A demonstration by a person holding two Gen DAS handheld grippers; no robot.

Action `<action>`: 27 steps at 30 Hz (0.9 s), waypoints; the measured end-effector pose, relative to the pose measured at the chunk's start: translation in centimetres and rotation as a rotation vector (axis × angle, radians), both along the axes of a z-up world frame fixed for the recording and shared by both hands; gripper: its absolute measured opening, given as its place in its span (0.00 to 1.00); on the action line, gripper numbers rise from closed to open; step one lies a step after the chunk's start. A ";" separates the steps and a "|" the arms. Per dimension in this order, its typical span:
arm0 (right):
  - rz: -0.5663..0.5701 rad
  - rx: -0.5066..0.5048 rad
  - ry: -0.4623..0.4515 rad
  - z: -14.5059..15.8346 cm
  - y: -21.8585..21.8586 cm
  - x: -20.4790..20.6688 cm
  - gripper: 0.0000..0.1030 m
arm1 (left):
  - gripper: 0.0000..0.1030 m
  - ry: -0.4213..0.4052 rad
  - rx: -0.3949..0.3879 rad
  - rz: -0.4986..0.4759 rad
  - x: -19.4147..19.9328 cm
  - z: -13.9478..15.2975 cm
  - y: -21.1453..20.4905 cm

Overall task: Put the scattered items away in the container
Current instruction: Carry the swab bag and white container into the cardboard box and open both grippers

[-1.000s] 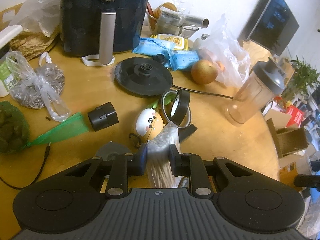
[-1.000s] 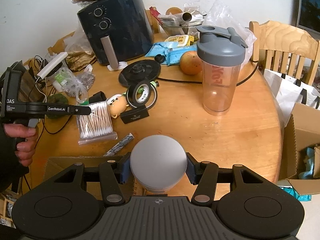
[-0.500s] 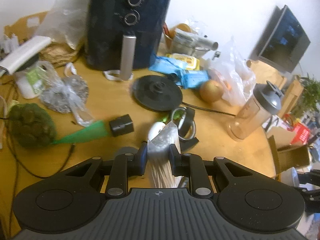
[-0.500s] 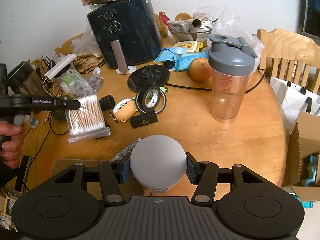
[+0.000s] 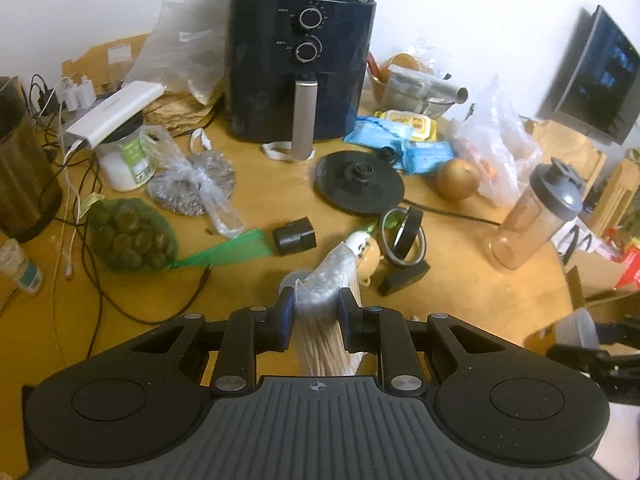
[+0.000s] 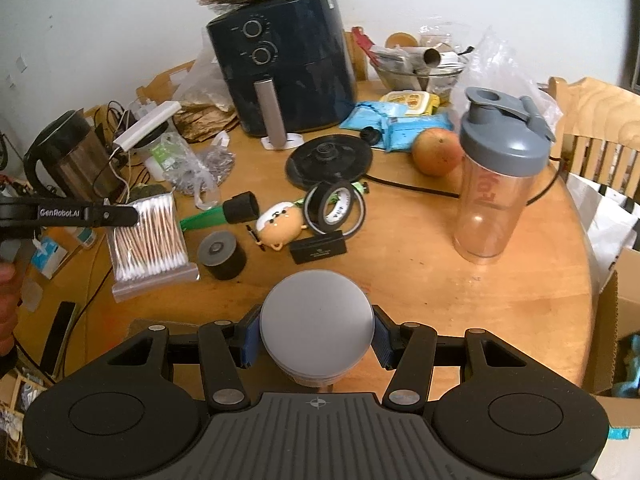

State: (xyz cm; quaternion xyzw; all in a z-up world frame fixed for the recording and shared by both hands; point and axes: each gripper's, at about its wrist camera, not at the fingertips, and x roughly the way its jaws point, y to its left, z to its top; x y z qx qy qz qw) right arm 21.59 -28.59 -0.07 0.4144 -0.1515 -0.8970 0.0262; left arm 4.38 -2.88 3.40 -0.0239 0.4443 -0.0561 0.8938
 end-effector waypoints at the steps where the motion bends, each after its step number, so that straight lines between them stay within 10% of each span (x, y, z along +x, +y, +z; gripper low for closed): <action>1: 0.009 -0.001 0.000 0.0 -0.2 -0.1 0.55 | 0.22 0.007 0.001 0.004 -0.2 0.0 0.1; 27: 0.230 -0.017 -0.119 -2.1 -4.1 -2.6 0.55 | 0.22 0.280 -0.074 0.059 -4.5 -3.8 0.6</action>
